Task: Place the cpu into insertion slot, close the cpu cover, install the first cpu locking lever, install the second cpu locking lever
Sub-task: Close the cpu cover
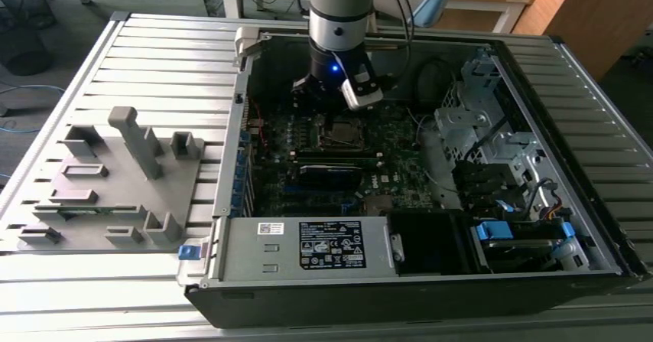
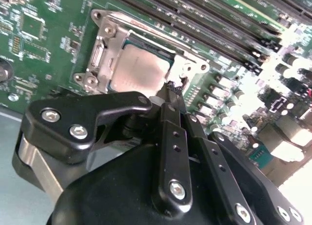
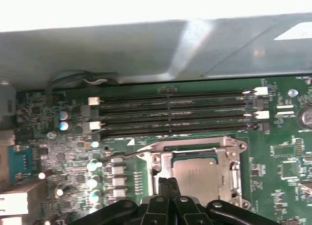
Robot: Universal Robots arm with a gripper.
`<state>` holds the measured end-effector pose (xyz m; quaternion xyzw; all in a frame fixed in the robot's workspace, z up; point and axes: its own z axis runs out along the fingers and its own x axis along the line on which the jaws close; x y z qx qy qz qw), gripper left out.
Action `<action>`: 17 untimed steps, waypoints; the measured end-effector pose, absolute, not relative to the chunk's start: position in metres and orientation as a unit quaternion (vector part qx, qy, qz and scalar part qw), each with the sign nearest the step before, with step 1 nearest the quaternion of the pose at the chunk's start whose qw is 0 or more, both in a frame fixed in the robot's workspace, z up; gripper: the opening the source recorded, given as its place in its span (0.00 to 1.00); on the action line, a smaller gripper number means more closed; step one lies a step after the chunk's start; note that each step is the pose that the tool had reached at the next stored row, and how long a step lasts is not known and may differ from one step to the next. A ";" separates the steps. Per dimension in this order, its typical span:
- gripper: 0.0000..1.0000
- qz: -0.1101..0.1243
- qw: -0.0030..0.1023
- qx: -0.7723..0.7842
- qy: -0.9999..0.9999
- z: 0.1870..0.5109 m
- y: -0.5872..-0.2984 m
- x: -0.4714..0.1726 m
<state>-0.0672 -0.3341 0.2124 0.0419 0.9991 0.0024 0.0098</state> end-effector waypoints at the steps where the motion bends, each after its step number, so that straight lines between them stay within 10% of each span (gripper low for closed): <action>1: 0.10 0.002 0.010 0.042 0.999 0.212 -0.334 -0.065; 17: 0.10 0.002 0.010 0.042 0.999 0.216 -0.334 -0.052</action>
